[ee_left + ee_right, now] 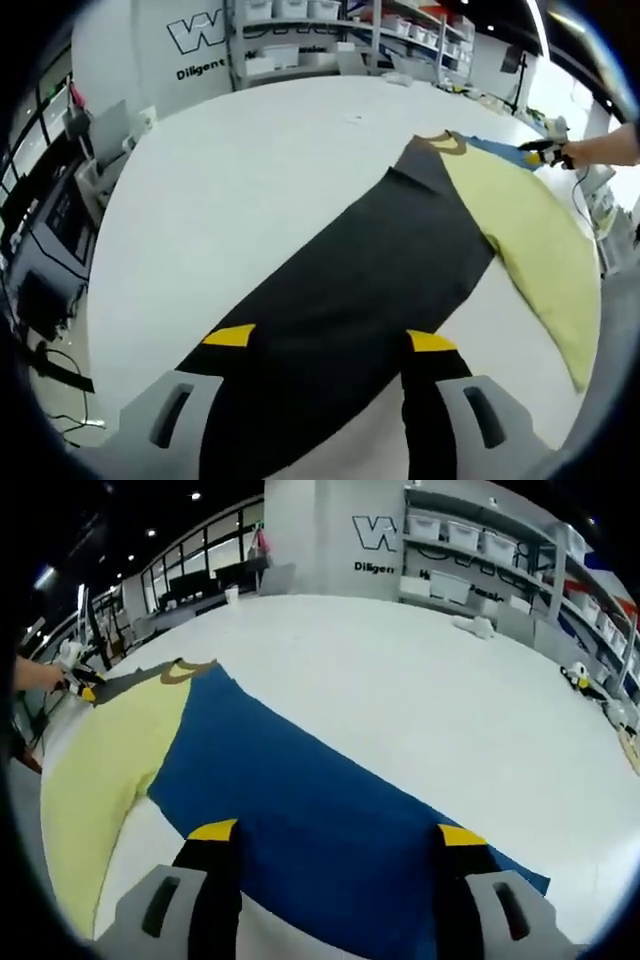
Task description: Fold the garment on the visible template until the final outline fits inside the template.
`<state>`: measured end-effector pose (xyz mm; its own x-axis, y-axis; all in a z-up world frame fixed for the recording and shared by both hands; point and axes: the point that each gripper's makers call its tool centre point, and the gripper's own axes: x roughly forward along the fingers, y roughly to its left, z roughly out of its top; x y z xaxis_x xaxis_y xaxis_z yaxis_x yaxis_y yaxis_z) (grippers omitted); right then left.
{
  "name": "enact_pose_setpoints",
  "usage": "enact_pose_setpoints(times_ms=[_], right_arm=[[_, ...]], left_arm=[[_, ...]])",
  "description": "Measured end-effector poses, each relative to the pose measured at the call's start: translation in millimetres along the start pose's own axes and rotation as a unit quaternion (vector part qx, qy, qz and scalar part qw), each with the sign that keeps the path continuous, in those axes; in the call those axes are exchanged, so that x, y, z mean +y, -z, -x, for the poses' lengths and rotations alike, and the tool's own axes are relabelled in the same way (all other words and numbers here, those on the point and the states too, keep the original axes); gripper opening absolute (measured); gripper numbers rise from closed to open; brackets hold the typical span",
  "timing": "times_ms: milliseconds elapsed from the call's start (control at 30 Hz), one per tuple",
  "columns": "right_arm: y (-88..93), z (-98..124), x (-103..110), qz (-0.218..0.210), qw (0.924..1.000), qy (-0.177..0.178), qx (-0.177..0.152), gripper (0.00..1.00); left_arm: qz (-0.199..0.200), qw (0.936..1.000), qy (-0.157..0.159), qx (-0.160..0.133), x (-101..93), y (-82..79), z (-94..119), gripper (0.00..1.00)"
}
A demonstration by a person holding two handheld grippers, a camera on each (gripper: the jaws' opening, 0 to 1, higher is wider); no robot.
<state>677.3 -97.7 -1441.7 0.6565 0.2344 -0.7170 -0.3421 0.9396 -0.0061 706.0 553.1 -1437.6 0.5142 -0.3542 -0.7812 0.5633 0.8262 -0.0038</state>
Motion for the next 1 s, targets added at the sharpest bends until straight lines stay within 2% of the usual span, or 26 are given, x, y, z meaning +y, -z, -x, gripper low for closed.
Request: enact_pose_setpoints(times_ms=[67, 133, 167, 200, 600, 767, 833, 933, 1000], right_arm=[[-1.4, 6.8, -4.6, -0.002, 0.9998, 0.003, -0.017, 0.78], [18.0, 13.5, -17.2, -0.008, 0.9997, 0.020, 0.013, 0.79], [14.0, 12.7, -12.9, -0.036, 0.9991, 0.010, -0.022, 0.80], [22.9, 15.9, -16.1, -0.012, 0.9998, 0.018, 0.000, 0.81], [25.7, 19.2, -24.0, -0.016, 0.9997, 0.015, -0.009, 0.86], [29.1, 22.4, -27.5, -0.024, 0.9995, 0.019, 0.006, 0.91], [34.0, 27.4, -30.7, -0.030, 0.9991, 0.023, 0.021, 0.91], [36.6, 36.2, -32.5, -0.036, 0.9990, 0.022, 0.013, 0.91], [43.4, 42.7, -34.7, -0.035, 0.9988, 0.027, 0.020, 0.88]], left_arm=[[0.000, 1.0000, -0.005, 0.006, 2.0, 2.3, 2.3, 0.63], [0.011, 0.9998, -0.018, 0.005, 8.6, 6.4, 7.0, 0.61], [0.028, 0.9994, -0.020, 0.004, 11.2, 10.6, 8.1, 0.62], [0.026, 0.9995, -0.018, -0.002, 12.1, 11.1, 9.1, 0.62], [0.033, 0.9992, -0.024, -0.005, 16.0, 16.5, 13.9, 0.65], [0.039, 0.9988, -0.030, -0.003, 17.0, 18.1, 15.6, 0.65], [0.042, 0.9986, -0.033, 0.006, 16.8, 18.9, 16.9, 0.65], [0.048, 0.9982, -0.036, 0.007, 15.3, 19.5, 20.2, 0.66], [0.047, 0.9982, -0.038, 0.001, 11.3, 16.6, 24.8, 0.66]])
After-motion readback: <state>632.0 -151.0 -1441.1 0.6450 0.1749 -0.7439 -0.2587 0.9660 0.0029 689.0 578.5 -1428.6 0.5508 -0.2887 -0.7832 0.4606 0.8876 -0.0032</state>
